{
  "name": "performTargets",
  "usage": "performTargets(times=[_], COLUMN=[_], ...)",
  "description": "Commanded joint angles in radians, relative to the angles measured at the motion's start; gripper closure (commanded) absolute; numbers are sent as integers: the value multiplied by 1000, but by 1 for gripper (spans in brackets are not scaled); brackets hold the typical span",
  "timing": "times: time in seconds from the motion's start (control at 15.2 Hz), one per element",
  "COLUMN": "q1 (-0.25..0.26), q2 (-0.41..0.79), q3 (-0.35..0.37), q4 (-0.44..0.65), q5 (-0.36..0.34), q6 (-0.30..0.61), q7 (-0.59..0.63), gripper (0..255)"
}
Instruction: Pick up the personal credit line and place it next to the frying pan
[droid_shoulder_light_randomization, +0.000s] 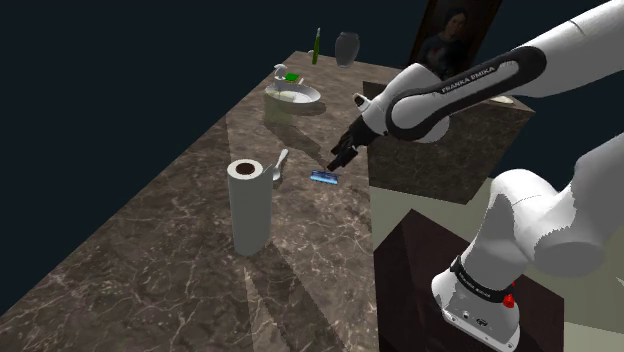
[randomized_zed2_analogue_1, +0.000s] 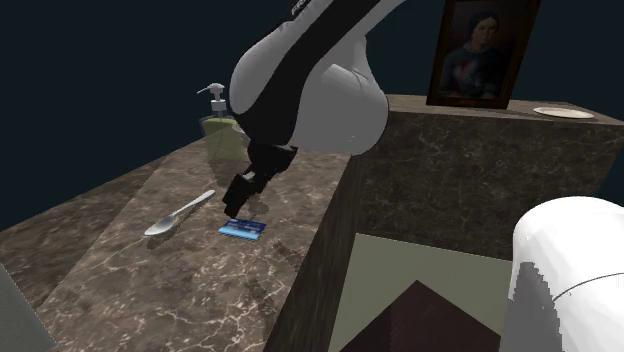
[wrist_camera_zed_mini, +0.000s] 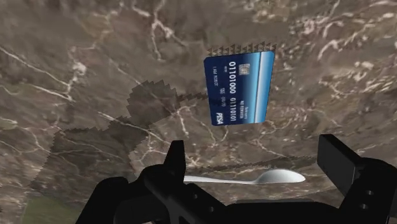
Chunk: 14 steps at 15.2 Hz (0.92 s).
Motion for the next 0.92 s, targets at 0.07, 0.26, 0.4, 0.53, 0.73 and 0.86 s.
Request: performTargets(times=[0.07,0.26,0.4,0.53,0.73,0.86], q1=[248,381,493,597,597,597], q2=[82,127,154,173,173,173], q3=[-204,-310,-402,-490,-491,-491], q4=[24,46,63,79,79,79], q5=[161,244,310,367,365,365], q6=[123,164,189,207,207,207], q7=[-196,-262,-316,-362,-361,-361], gripper=[0,0,0,0,0,0])
